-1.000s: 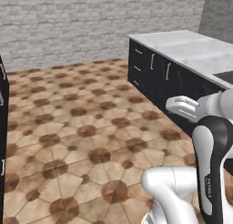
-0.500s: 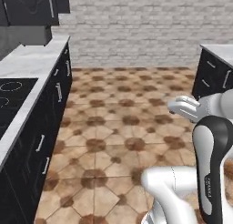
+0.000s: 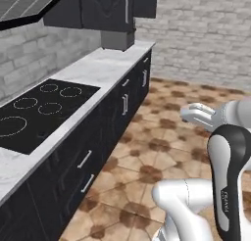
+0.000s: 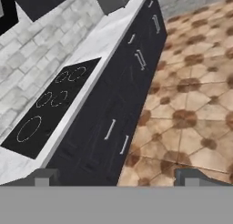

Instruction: Take the smaller bowl and place it next to the appetizer plate on the dining counter , and place the larger bowl next to the plate with cooked food.

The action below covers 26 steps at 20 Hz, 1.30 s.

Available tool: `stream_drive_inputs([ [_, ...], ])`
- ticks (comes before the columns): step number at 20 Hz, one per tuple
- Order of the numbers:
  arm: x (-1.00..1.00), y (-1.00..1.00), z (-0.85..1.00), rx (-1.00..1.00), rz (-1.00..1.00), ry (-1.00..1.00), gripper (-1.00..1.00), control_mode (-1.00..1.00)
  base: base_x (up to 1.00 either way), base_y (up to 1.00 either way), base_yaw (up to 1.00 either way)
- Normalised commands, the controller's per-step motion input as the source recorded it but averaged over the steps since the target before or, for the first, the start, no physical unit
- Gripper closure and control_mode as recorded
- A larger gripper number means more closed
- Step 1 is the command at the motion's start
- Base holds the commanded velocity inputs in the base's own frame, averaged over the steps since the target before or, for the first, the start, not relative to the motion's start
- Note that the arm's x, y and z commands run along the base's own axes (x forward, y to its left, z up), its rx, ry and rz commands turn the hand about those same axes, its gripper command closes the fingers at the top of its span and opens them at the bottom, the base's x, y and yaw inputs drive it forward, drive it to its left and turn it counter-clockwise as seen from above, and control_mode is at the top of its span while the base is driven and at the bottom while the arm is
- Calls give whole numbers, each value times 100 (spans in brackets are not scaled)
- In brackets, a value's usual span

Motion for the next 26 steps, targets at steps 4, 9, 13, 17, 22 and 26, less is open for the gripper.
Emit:
stream_drive_inputs([
  [4,0,0,0,0,0,0,-100,100,100,-76,55],
  [9,0,0,0,0,0,0,-100,100,100,-69,57],
  [13,0,0,0,0,0,0,-100,100,100,-74,56],
  [17,0,0,0,0,0,0,-100,100,98,-90,53],
  [22,0,0,0,0,0,0,-100,100,92,-97,50],
  [26,0,0,0,0,0,0,-100,100,44,-100,40],
])
